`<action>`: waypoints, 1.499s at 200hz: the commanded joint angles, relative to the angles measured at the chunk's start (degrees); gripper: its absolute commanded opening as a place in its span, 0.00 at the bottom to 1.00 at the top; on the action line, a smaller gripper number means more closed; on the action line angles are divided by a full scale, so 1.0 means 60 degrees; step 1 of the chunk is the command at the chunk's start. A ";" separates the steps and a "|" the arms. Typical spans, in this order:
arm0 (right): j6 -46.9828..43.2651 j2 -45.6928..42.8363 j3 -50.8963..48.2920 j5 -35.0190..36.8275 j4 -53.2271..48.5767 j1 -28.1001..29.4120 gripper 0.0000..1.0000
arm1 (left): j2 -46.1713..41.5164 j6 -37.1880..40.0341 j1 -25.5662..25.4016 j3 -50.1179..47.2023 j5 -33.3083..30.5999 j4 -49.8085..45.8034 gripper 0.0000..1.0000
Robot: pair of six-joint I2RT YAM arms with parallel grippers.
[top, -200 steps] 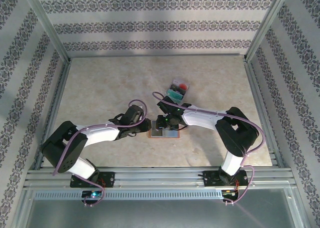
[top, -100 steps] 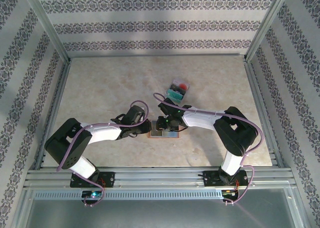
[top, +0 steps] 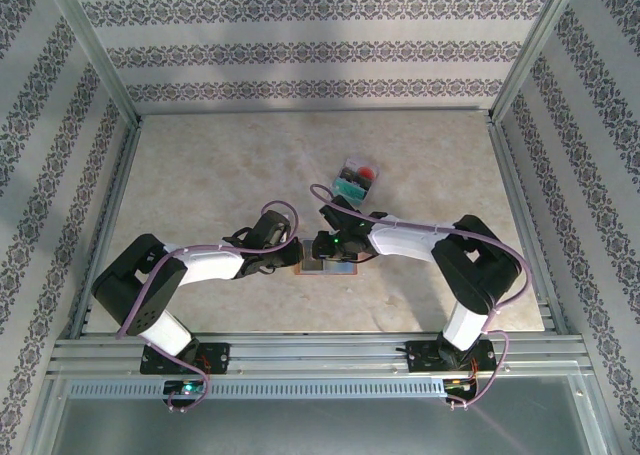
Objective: Take the credit cards out of the card holder
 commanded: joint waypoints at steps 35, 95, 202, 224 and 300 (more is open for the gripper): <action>0.0183 -0.0314 -0.0276 -0.0017 0.0308 -0.0167 0.31 | 0.0154 -0.0081 -0.0156 0.0137 0.0049 0.0017 0.12; 0.0312 -0.0094 -0.0439 -0.0268 0.0789 -0.0201 0.31 | 0.0111 -0.0098 -0.0156 0.0122 0.0034 -0.0006 0.12; 0.0638 0.0057 -0.0599 -0.0285 0.0884 -0.0220 0.31 | 0.0082 -0.0099 -0.0156 0.0144 0.0016 -0.0093 0.12; 0.0691 0.0001 -0.0657 -0.0185 0.0876 -0.0227 0.30 | 0.0082 -0.0107 -0.0156 0.0166 -0.0002 -0.0150 0.12; 0.0780 -0.0243 -0.0807 -0.0167 0.0875 -0.0257 0.28 | 0.0102 -0.0057 -0.0154 0.0225 -0.0053 -0.0262 0.12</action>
